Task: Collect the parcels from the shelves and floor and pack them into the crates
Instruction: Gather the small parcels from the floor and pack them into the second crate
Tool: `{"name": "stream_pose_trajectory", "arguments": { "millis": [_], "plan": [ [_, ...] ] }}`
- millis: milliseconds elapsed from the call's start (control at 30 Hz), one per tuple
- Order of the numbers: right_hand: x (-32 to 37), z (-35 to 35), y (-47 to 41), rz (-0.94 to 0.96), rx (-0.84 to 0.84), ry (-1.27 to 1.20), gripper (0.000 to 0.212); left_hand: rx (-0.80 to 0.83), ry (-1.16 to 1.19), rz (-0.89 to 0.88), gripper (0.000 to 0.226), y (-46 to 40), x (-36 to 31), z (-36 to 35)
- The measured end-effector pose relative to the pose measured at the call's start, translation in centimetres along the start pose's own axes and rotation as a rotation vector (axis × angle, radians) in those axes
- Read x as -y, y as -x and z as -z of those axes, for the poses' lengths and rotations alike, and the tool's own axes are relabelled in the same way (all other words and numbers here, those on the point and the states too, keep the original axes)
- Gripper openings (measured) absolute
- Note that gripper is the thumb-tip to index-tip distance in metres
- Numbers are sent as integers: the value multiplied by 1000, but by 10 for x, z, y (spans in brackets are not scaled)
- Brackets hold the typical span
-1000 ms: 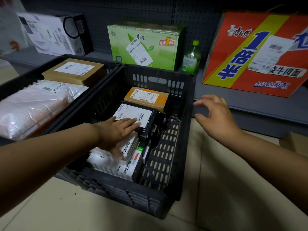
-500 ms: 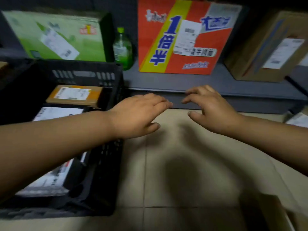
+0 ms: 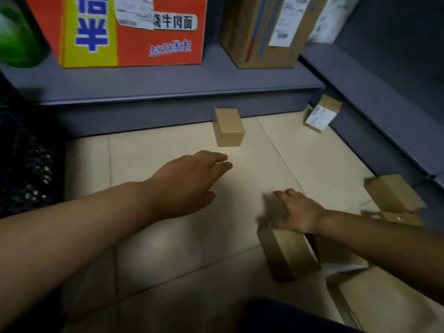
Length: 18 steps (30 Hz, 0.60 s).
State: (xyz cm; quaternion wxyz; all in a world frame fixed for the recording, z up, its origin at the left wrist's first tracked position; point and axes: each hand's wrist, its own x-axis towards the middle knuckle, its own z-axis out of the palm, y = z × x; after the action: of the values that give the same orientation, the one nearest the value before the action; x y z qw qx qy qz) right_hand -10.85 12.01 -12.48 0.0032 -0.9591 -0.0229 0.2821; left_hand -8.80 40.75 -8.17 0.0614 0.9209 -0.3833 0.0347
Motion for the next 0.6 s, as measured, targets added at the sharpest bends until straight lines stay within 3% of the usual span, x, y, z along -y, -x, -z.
{"name": "stream_pose_trajectory", "arguments": {
  "millis": [167,300,400,600],
  "plan": [
    [-10,-38,12,-68,28,-11,108,63,49,-7,66,-3,-4,-23],
    [-4,-49,13,-102,18,-26,101,111,83,30,64,5,-1,-33],
    [10,-45,9,-54,-131,-81,104,148,114,79,64,11,2,-34],
    [61,-10,0,237,-532,-182,116,198,171,192,62,17,13,-31]
  ]
}}
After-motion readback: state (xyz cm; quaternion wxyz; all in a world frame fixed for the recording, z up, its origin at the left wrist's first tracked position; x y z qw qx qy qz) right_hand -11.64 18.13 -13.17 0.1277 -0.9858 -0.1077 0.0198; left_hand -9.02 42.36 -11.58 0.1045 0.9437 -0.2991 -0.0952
